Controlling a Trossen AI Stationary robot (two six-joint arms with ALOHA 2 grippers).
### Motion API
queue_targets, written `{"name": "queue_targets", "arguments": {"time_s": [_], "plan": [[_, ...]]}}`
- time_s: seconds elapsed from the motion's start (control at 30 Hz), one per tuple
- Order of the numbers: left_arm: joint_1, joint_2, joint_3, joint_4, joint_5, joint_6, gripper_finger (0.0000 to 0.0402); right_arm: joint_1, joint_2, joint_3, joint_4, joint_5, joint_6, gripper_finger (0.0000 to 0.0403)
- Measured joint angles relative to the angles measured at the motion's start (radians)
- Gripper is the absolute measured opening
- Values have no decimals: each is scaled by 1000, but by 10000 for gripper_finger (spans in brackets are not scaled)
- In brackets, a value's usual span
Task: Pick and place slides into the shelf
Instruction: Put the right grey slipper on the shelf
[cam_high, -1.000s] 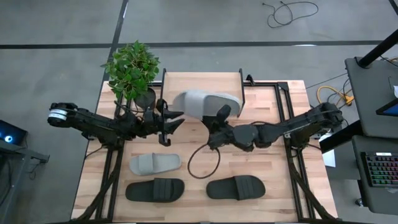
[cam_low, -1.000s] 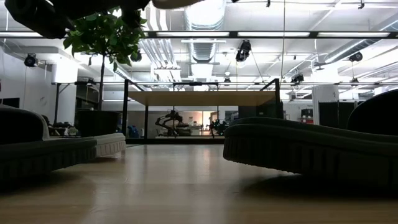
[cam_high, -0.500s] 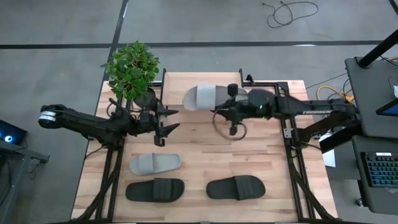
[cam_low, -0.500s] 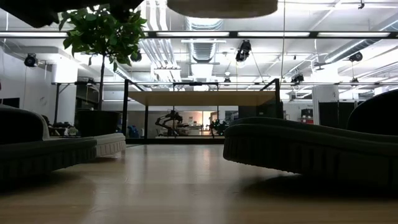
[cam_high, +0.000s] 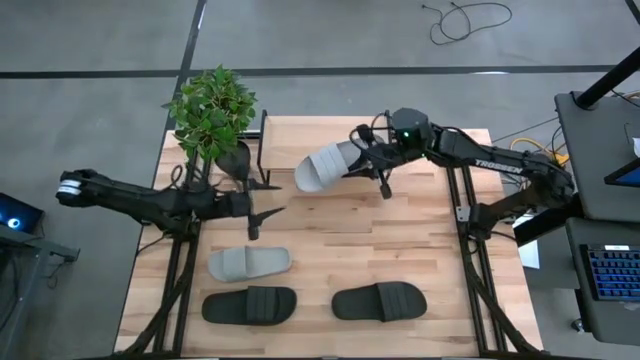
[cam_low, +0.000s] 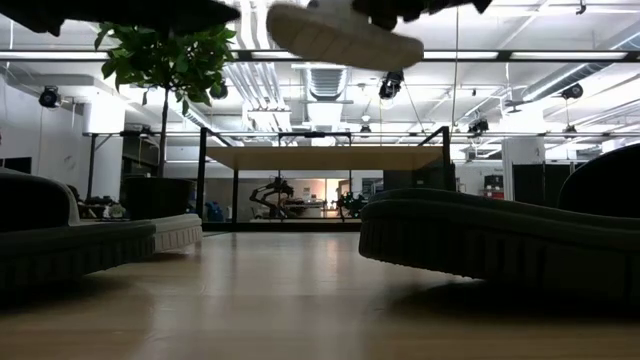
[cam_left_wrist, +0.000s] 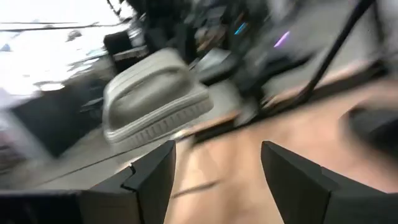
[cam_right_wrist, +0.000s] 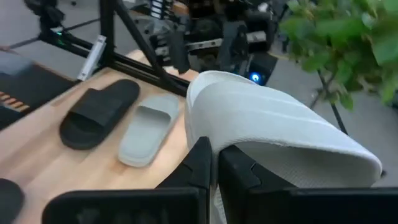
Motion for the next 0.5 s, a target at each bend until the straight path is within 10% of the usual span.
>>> {"name": "queue_targets", "arguments": {"time_s": [0.33,0.5], "plan": [[-92,170,47,38,-461,343,221,-30,63,0,75,3,202,9],[-112,220,47,190,-487,509,221,-29,65,0,73,3,240,8]]}}
